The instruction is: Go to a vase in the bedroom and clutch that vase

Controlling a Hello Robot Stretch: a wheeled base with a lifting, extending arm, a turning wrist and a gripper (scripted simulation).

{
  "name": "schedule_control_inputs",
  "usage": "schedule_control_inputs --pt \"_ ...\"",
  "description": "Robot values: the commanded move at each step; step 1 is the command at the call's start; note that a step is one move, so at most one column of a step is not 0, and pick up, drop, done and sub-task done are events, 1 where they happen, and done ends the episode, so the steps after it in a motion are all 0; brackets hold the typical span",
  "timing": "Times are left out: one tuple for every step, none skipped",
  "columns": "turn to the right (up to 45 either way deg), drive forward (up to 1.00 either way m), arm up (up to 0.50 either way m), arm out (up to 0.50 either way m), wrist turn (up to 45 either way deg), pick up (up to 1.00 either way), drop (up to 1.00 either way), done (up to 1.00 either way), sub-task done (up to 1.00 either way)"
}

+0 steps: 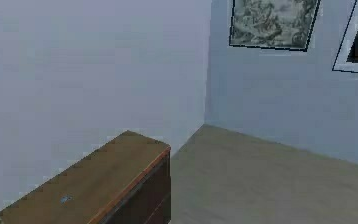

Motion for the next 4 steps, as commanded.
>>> schedule_control_inputs --pt "45.0 0.00 0.00 0.00 0.0 0.00 0.00 0.00 0.00" --pt "45.0 0.00 0.00 0.00 0.0 0.00 0.00 0.00 0.00" --pt "12.0 0.00 0.00 0.00 0.0 0.00 0.00 0.00 0.00" --pt "0.0 1.00 0.00 0.00 0.0 0.00 0.00 0.00 0.00"
